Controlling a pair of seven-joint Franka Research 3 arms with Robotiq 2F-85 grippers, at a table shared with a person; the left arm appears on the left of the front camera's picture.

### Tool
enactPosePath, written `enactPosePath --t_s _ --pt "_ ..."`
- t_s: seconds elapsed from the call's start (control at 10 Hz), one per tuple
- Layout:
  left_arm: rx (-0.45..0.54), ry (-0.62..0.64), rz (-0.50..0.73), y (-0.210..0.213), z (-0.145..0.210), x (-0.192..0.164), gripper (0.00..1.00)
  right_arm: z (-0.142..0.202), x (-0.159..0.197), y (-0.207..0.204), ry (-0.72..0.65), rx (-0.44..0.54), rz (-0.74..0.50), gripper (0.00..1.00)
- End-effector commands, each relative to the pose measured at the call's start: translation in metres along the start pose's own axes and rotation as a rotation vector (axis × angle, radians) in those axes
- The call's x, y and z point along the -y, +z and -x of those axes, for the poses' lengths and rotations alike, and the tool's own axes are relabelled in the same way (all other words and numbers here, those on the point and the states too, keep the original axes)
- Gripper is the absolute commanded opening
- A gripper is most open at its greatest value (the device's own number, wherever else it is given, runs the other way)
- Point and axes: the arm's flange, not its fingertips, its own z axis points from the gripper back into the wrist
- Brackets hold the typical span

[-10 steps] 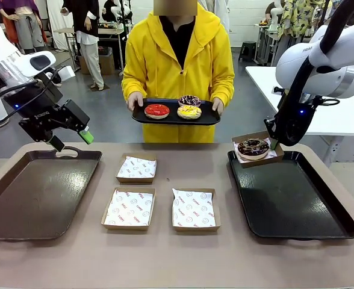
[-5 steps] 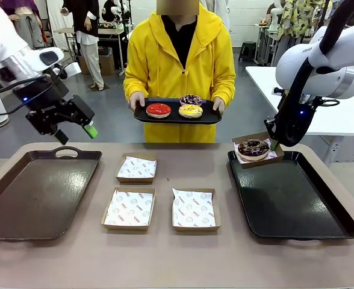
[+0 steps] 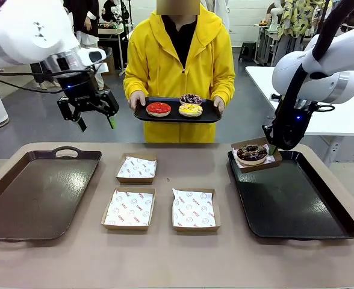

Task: Individually package the donuts and arrange them on the tray.
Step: Place the picked Paper togo box on the Handle tray while simultaneously picking up another Paper togo box from the table with the other hand.

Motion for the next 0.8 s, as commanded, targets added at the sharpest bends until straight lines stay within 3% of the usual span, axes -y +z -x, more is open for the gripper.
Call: enactPosePath --t_s 0.0,0.4,0.7 --pt "0.019 0.028 -0.143 -0.016 -0.019 0.02 1.0 -0.011 0.002 -0.002 0.007 -0.022 0.011 0.02" --pt "0.094 0.046 -0.129 -0.067 -0.037 0.031 1.0 -0.015 0.004 -0.007 0.014 -0.038 0.0 0.02" --pt "0.086 0.07 -0.141 -0.094 -0.04 0.032 1.0 -0.017 0.007 -0.012 0.008 -0.047 -0.011 0.02"
